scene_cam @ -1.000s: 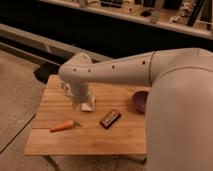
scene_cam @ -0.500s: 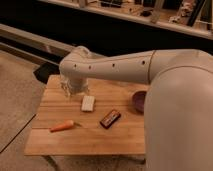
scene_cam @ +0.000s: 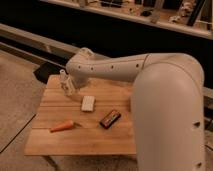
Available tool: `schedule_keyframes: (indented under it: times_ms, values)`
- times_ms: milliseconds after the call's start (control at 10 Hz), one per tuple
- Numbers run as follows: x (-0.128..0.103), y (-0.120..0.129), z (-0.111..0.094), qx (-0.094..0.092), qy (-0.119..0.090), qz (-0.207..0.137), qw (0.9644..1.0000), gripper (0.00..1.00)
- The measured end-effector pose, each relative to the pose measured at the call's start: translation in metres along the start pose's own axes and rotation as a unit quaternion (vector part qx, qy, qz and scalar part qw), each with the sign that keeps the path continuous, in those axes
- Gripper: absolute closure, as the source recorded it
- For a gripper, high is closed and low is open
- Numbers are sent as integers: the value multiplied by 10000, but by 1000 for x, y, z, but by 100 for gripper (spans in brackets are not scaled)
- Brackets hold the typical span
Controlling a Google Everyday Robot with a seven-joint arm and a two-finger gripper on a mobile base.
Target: Place the bottle in the ceramic bowl
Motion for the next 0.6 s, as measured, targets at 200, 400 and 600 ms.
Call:
schedule_keyframes:
  times_ms: [200,400,600]
  values:
    - [-25,-3,18,-41,-178,-195,9996,35]
    - [-41,9,30,-144,-211,-566,9981,35]
    - [-50,21,40,-299,-109,-1193,9923,35]
